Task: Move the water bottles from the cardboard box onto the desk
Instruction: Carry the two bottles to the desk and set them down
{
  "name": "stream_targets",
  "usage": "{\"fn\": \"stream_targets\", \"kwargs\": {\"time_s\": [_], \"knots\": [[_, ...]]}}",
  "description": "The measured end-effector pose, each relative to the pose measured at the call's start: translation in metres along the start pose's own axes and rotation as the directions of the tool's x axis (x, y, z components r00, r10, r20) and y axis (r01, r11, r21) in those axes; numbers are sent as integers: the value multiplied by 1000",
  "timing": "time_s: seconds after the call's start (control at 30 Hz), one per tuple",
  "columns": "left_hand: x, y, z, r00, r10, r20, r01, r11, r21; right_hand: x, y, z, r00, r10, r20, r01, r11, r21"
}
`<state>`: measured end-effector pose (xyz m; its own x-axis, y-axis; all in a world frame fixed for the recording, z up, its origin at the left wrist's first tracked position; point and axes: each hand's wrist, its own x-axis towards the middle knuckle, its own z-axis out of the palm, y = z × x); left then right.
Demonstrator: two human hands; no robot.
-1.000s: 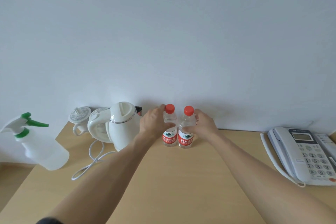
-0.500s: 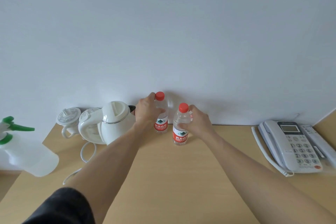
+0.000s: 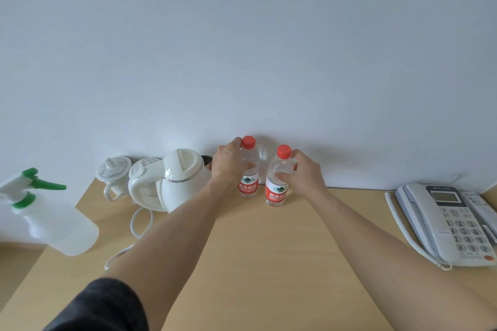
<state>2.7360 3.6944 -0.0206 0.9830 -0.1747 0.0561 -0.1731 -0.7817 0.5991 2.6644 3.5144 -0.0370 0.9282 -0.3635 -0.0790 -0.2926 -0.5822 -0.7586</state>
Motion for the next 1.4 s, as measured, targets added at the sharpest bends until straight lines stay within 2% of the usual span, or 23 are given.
{"fn": "stream_targets", "kwargs": {"time_s": [0.47, 0.7, 0.9, 1.4], "knots": [[5, -2, 0, 1000, -6, 27, 5, 999, 42, 18, -10, 22, 994, -63, -89, 60, 998, -34], [3, 0, -1, 999, -17, 30, 15, 999, 50, 19, -13, 18, 998, -51, -43, 49, 998, -41], [2, 0, -4, 998, -13, 61, 11, 1000, 29, 24, -14, 3, 997, -28, 72, 32, 998, -56], [-1, 4, -6, 997, -29, 78, 25, 999, 46, 25, -14, 2, 996, -49, 80, 58, 991, -123]]}}
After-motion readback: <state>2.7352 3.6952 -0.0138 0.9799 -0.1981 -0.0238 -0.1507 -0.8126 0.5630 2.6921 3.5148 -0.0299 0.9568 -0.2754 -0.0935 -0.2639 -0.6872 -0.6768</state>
